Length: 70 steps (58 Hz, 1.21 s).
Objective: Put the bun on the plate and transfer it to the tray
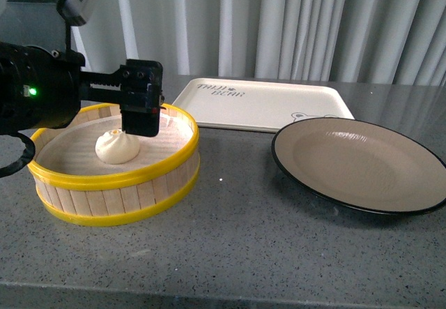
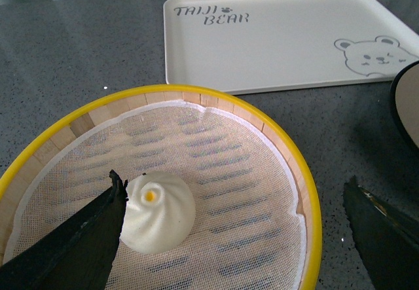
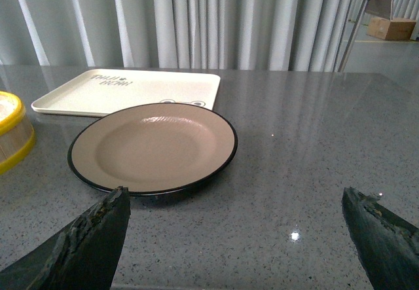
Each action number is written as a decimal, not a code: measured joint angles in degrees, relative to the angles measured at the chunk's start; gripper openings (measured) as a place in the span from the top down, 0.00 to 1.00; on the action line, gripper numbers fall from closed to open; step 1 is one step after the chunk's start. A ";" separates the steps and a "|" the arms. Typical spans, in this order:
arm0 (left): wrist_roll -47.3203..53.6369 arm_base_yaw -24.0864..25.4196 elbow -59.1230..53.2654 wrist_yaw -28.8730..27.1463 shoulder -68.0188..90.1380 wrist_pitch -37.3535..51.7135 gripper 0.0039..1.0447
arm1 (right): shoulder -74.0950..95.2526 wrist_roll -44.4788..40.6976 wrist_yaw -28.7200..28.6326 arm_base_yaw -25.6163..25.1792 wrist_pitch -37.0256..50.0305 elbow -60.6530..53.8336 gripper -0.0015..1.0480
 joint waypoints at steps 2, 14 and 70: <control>0.37 -0.20 0.26 -0.37 0.55 0.17 0.06 | 0.00 0.00 0.00 0.00 0.00 0.00 0.08; 4.63 -1.70 2.03 -3.87 3.50 1.09 0.06 | 0.00 0.00 0.00 0.00 0.00 0.00 0.08; -3.69 -0.02 14.08 -9.77 12.48 -14.14 0.06 | 0.00 0.00 0.00 0.00 0.00 0.00 0.08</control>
